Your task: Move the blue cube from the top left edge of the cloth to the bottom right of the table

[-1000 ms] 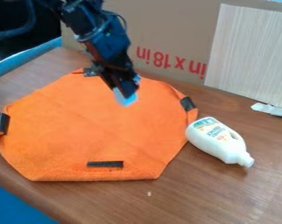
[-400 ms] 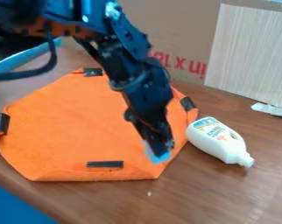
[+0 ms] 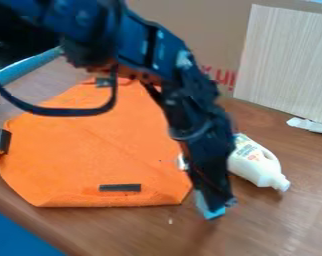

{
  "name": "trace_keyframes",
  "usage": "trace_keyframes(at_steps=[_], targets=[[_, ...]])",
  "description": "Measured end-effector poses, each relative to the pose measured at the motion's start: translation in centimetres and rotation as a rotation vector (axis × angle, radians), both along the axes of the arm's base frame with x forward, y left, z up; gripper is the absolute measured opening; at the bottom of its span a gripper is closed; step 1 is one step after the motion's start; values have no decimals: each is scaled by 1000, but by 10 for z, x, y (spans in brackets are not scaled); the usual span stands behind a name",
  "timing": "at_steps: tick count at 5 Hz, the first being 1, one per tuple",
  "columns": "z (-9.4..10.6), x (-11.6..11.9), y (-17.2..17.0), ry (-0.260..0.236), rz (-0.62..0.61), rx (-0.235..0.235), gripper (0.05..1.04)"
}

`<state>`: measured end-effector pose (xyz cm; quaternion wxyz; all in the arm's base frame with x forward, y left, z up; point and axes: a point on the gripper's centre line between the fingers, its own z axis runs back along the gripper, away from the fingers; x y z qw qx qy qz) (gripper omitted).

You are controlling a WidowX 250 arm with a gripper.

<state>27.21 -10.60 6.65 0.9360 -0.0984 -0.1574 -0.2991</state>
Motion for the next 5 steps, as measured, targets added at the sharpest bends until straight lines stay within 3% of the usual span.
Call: trace_keyframes(at_steps=[1, 2, 3, 4, 5], targets=[[-1, -6, -10, -6, -23, -1, 507], [-5, -16, -10, -9, -21, 6, 815], [13, -17, -6, -82, 36, -28, 1004], [44, -17, 15, -115, 103, -104, 1003], [90, -23, 57, -47, 124, -61, 999]])
